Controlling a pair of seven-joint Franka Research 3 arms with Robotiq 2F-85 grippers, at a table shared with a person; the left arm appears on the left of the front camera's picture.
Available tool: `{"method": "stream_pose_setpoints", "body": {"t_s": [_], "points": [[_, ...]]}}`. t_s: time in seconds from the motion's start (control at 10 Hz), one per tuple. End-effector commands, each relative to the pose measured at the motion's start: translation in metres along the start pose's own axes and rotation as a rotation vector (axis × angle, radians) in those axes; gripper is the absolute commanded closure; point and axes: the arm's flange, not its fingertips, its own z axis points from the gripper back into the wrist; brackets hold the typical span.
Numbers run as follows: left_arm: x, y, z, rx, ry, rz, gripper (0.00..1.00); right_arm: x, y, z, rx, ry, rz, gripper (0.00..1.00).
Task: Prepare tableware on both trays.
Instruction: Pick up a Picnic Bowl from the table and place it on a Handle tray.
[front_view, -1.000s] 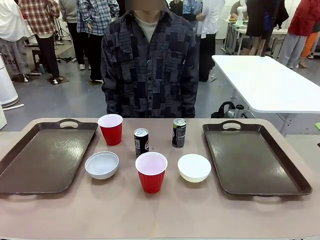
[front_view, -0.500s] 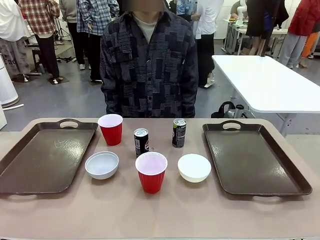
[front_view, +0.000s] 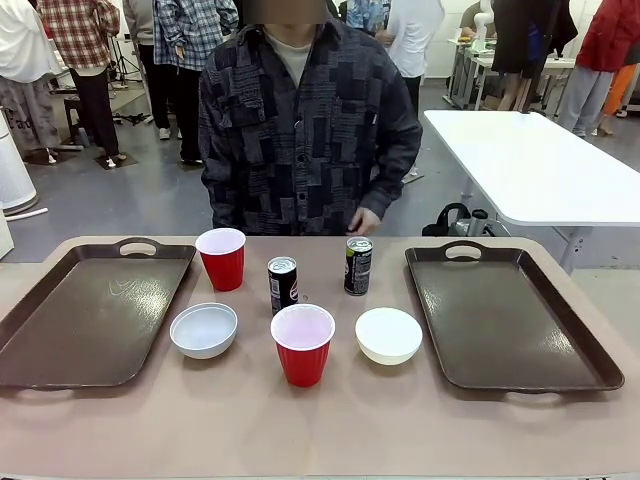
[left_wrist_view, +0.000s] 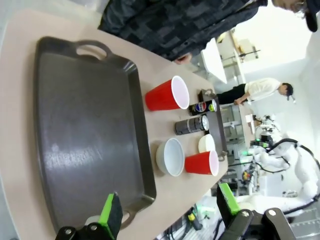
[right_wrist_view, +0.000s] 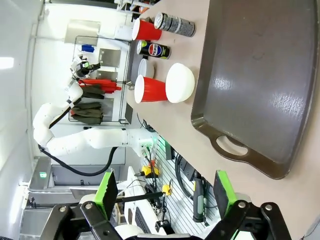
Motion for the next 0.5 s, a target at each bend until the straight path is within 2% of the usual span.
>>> {"method": "stream_pose_setpoints", "body": {"t_s": [0.0, 0.4], "points": [[-0.0029, 0.0036, 0.0014, -0.008, -0.007, 0.009, 0.0, -0.0033, -0.001, 0.0041, 0.001, -0.012, -0.007, 0.0], [-0.0029, 0.0036, 0.0014, -0.008, -0.007, 0.009, 0.0, -0.0033, -0.001, 0.0041, 0.001, -0.012, -0.007, 0.0]]}}
